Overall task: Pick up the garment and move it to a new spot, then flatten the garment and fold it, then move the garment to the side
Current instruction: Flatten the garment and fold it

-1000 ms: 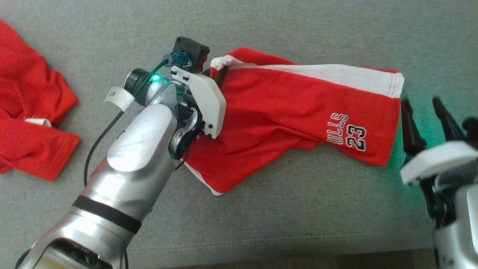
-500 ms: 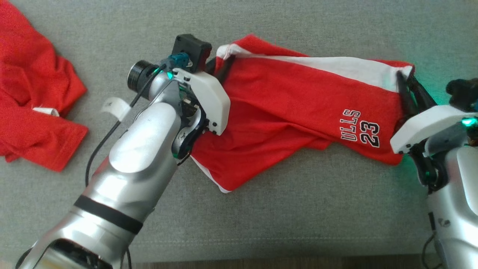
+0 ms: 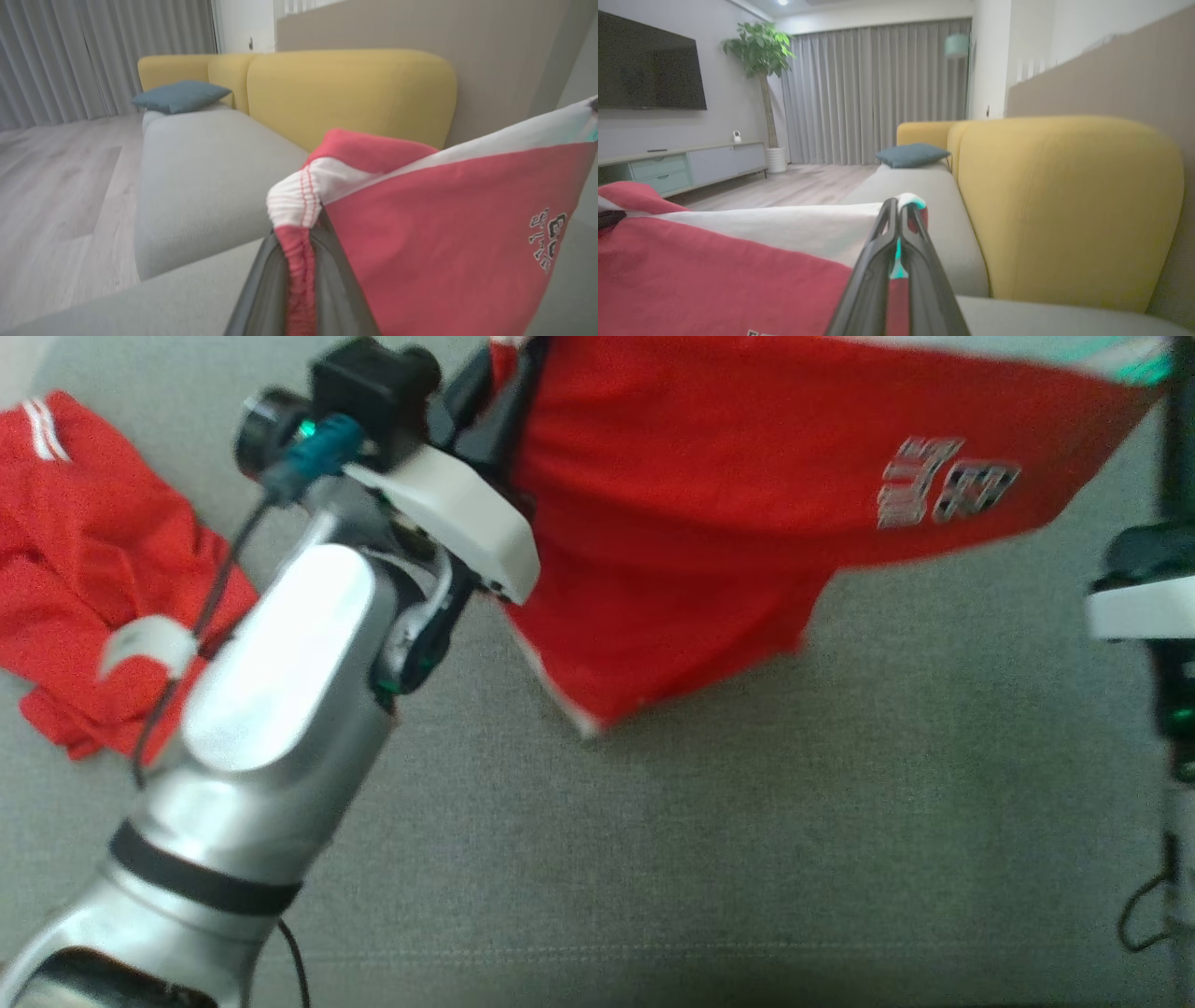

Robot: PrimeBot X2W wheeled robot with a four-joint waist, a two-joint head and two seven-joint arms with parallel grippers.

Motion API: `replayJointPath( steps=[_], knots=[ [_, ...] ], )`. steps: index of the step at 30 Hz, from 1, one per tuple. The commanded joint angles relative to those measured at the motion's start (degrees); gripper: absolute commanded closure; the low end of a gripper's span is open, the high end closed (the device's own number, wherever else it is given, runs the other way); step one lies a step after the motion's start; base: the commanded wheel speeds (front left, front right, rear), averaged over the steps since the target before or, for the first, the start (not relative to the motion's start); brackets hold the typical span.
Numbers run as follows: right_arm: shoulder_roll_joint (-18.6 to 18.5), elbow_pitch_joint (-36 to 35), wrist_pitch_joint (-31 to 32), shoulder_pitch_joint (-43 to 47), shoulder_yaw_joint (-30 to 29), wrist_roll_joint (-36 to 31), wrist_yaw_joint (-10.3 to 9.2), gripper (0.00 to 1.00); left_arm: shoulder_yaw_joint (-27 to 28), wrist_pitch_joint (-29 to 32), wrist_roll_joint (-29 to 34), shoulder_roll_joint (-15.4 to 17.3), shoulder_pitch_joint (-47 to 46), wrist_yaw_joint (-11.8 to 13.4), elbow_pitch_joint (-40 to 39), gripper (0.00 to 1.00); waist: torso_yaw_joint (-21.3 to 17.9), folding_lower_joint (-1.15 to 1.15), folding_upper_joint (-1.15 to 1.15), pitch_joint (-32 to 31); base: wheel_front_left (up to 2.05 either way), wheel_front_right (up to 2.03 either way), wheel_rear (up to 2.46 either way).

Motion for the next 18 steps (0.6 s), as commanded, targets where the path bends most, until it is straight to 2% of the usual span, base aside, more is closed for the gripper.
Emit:
replayJointPath(
  steps=[1, 10, 14, 18],
  knots=[
    [-1.07, -3.47, 0.56, -0.67, 0.01, -0.49, 0.43, 1.0, 2.83, 0.25, -0.35, 2.09, -1.47, 0.46, -3.11, 1.0, 0.07, 0.0, 0.0, -1.82, 0.0, 0.0, 0.0],
    [-2.33, -18.36, 6.52, -2.83, -4.25, -2.18, 0.43, 1.0, 5.47, 4.66, -1.42, 5.96, -1.75, 2.38, -15.93, 1.0, -0.26, 0.0, 0.0, -6.42, 0.0, 0.0, 0.0],
    [-2.41, -19.94, 9.0, -3.74, -4.97, -1.72, 0.43, 1.0, 5.68, 6.34, -2.04, 6.46, -1.23, 3.04, -18.45, 1.0, -0.47, 0.0, 0.0, -7.11, 0.0, 0.0, 0.0],
    [-1.59, -18.44, 10.7, -4.39, -4.46, -0.63, 0.43, 1.0, 5.41, 6.89, -2.08, 6.47, -1.2, 3.35, -18.16, 1.0, -0.65, 0.0, 0.0, -6.62, 0.0, 0.0, 0.0]
  ],
)
